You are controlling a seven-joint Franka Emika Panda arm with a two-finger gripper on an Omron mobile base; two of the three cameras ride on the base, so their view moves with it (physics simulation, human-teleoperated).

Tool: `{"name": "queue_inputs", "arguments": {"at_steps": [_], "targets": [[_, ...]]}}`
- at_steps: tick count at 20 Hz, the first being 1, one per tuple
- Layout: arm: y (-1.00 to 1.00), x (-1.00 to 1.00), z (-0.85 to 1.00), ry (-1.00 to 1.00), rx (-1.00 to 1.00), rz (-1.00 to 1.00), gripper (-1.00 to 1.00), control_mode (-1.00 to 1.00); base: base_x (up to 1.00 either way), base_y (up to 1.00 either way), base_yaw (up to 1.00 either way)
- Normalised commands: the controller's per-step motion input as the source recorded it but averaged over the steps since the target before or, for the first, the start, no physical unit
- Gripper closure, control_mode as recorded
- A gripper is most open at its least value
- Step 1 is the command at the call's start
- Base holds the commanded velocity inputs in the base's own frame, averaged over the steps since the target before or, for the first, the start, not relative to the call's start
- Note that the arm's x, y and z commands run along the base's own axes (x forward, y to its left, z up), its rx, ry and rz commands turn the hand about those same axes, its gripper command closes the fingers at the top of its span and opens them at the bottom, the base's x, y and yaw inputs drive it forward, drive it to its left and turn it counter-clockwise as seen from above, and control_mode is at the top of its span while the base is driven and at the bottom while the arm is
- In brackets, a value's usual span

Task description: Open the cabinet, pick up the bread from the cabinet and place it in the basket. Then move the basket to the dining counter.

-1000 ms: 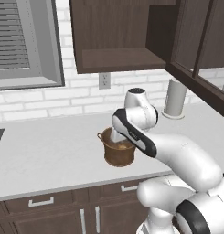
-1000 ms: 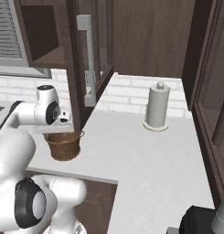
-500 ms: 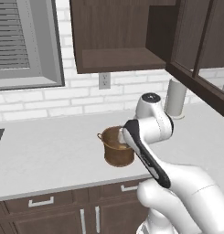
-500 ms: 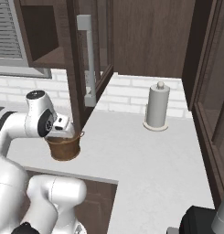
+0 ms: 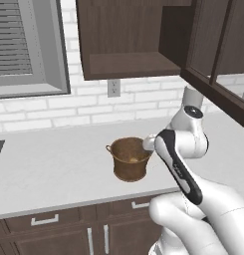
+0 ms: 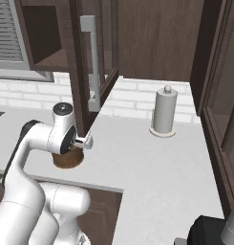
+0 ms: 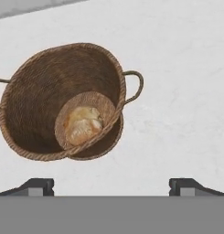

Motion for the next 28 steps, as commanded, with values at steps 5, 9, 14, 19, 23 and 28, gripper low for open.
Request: {"name": "queue_inputs", "arguments": {"at_steps": [5, 9, 14, 19, 23, 28], "targets": [[0.08, 0.21, 0.0, 0.0, 0.02, -0.1, -1.0, -1.0, 0.0, 0.0, 0.0], [0.24, 0.02, 0.0, 0.0, 0.0, -0.17, -1.0, -1.0, 0.0, 0.0, 0.0], [0.12, 0.0, -0.01, 0.04, 0.0, -0.11, -1.0, -1.0, 0.0, 0.0, 0.0], [0.0, 0.04, -0.13, 0.04, 0.0, 0.0, -1.0, -1.0, 0.0, 0.0, 0.0], [0.0, 0.28, -0.21, 0.0, 0.0, 0.0, -1.0, -1.0, 0.0, 0.0, 0.0], [0.0, 0.28, -0.1, 0.03, 0.0, 0.0, -1.0, -1.0, 0.0, 0.0, 0.0]]}}
